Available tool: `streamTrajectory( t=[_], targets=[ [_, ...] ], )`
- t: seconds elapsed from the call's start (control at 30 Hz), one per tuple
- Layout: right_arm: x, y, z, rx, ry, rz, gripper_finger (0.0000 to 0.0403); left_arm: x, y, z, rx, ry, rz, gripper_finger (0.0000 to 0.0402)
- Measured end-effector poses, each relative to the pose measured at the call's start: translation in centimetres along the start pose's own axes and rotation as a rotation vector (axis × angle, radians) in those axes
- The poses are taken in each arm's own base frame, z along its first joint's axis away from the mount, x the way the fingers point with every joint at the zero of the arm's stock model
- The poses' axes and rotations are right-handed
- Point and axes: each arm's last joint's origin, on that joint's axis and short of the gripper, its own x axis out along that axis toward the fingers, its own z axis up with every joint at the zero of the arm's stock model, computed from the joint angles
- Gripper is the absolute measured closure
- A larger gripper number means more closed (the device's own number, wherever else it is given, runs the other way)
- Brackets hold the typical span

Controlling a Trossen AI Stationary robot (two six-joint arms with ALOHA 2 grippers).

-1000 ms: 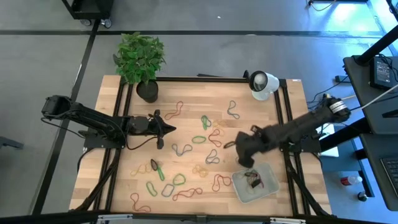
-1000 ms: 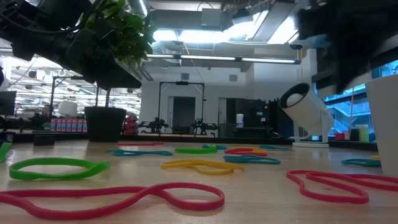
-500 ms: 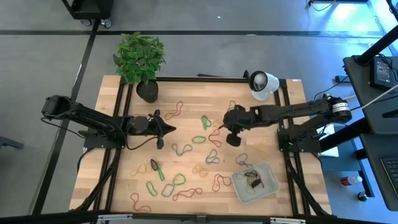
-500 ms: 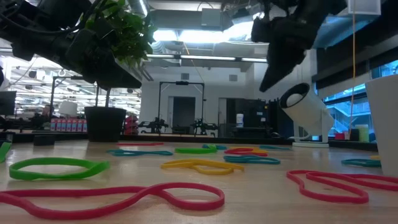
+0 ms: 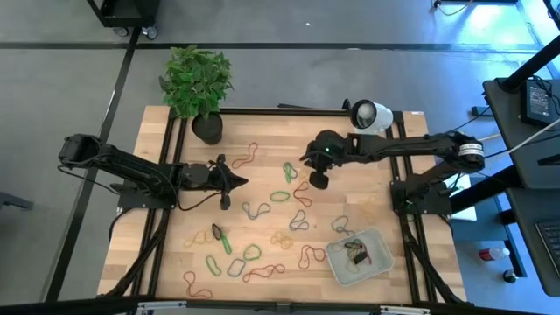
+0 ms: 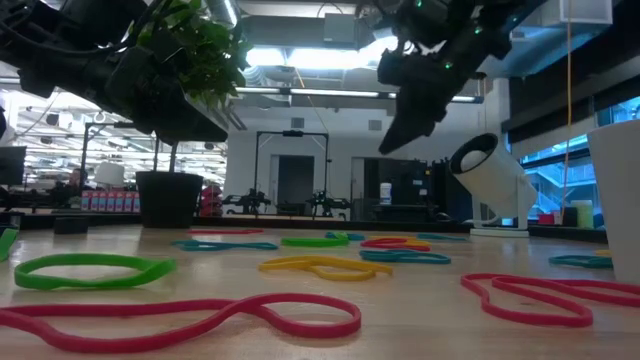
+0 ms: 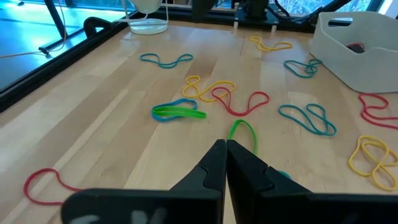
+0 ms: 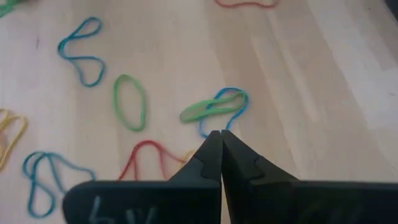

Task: Pick and place rubber bands into bin
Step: Put the blue rubber band into the white bin

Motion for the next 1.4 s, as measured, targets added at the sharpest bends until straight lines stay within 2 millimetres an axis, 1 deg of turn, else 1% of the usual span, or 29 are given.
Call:
streamTrajectory(
  t=[0.23, 0.37, 0.5, 0.77, 0.93, 1.4],
  targets=[
    [1.1, -1.6, 0.0, 0.018, 0.000, -0.012, 0.0401, 0.0, 0.0, 0.0, 0.000, 0.000, 0.000, 0.0397],
    [1.5, -2.1, -0.1, 0.036, 0.009, 0.028, 0.0401, 0.0, 0.0, 0.0, 0.000, 0.000, 0.000, 0.0398],
    [2.0, -2.4, -0.3, 0.037, 0.023, 0.030, 0.0399, 0.0, 0.0, 0.0, 0.000, 0.000, 0.000, 0.0398],
    [2.3, -2.4, -0.4, 0.050, 0.030, 0.032, 0.0397, 0.0, 0.0, 0.0, 0.000, 0.000, 0.000, 0.0396],
    [2.2, -2.3, -0.4, 0.076, 0.030, 0.081, 0.0396, 0.0, 0.0, 0.0, 0.000, 0.000, 0.000, 0.0394],
    [2.2, -2.2, -0.4, 0.075, 0.035, 0.083, 0.0396, 0.0, 0.0, 0.0, -0.001, 0.000, 0.000, 0.0397]
  ],
)
